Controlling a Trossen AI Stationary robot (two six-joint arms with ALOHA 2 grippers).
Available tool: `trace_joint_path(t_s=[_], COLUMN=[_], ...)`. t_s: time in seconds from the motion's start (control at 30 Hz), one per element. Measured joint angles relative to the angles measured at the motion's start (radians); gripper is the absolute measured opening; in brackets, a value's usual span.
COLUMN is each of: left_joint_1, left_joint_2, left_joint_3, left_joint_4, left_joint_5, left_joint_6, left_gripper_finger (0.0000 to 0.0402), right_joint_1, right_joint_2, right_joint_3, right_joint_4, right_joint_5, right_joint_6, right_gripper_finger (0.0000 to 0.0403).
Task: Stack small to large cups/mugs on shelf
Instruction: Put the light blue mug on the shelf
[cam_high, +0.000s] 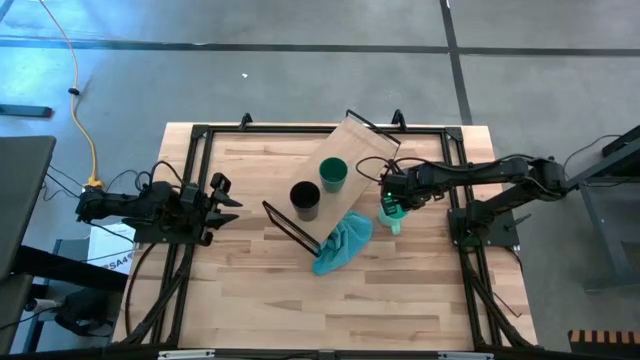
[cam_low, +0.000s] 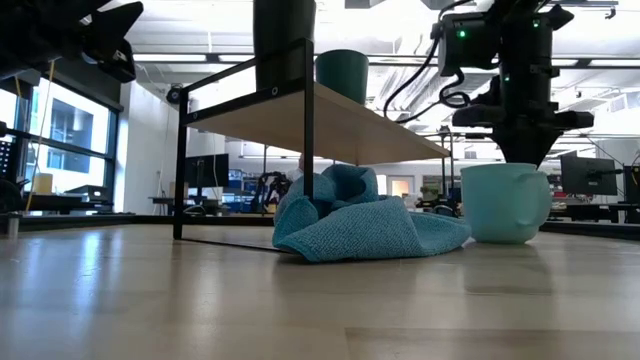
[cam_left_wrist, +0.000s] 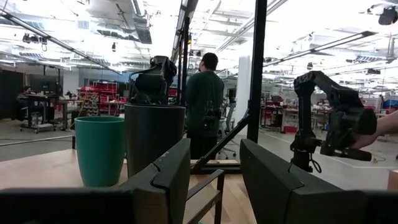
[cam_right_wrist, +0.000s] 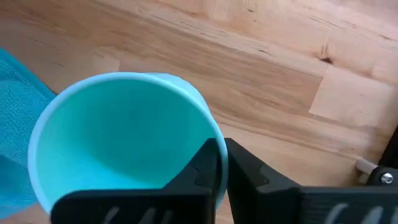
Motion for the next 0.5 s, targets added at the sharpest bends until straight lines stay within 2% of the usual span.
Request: trace_joint_path(t_s=[0.27,0.5], left_joint_1=[0.000,0.000], left_joint_2=[0.000,0.000], left_joint_3=[0.000,0.000], left_joint_4=[0.000,0.000], left_joint_5=[0.000,-0.017], left_joint_6=[-0.015,-0.016], left_gripper_finger=[0.0129,0.0129], right_joint_1=[0.000,-0.012], right_joint_2=[-0.012,-0.093], right_joint_3=[0.001,0.000], right_joint_4=[-0.052,-0.071], right_joint_5=[0.009,0.014], right_joint_6=[-0.034,-0.056], right_gripper_finger=[0.0003,0.0001])
